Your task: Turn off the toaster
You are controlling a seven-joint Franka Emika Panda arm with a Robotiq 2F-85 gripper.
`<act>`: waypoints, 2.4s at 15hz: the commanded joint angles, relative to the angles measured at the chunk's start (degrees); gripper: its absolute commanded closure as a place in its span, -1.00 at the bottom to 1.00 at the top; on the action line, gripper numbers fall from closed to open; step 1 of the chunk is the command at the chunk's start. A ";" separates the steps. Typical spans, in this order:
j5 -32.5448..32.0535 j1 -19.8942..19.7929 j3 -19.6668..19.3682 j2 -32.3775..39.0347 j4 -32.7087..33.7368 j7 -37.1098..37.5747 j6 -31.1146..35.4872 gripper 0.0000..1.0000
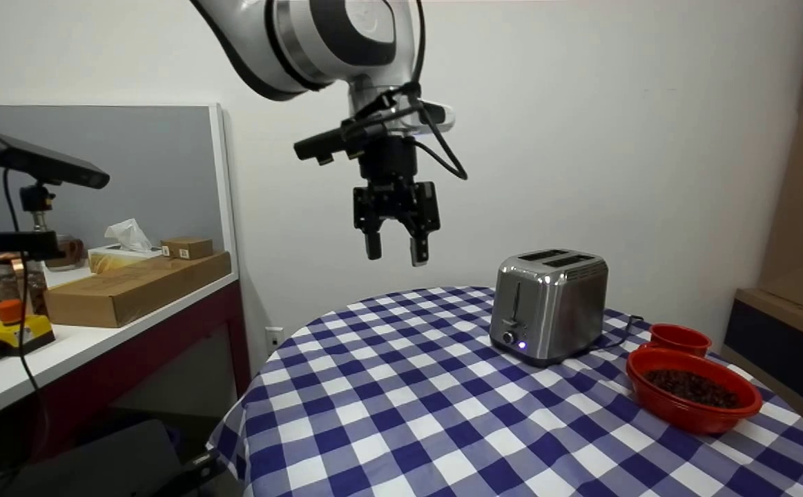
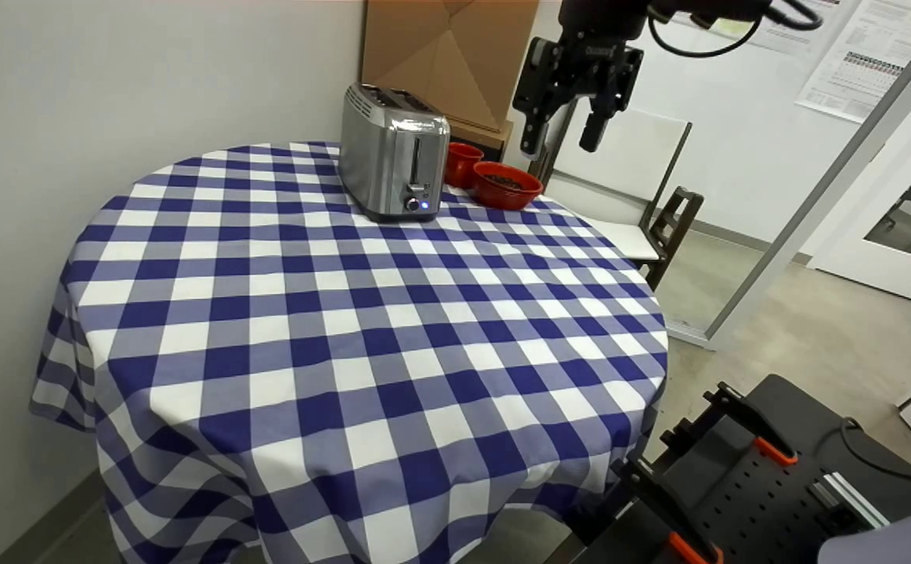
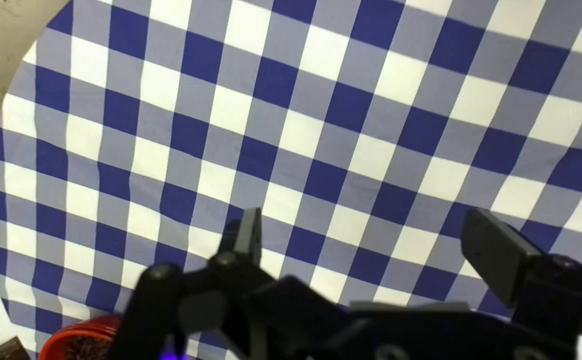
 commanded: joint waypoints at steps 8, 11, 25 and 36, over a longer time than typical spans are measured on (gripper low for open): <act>-10.54 1.61 -7.98 30.58 23.46 3.01 9.43 -1.00; -11.65 3.79 -10.25 36.69 27.61 3.08 15.64 -1.00; -10.18 8.79 -18.55 42.68 29.31 0.99 31.16 -1.00; -7.18 7.81 -20.61 50.44 31.35 0.34 38.56 -1.00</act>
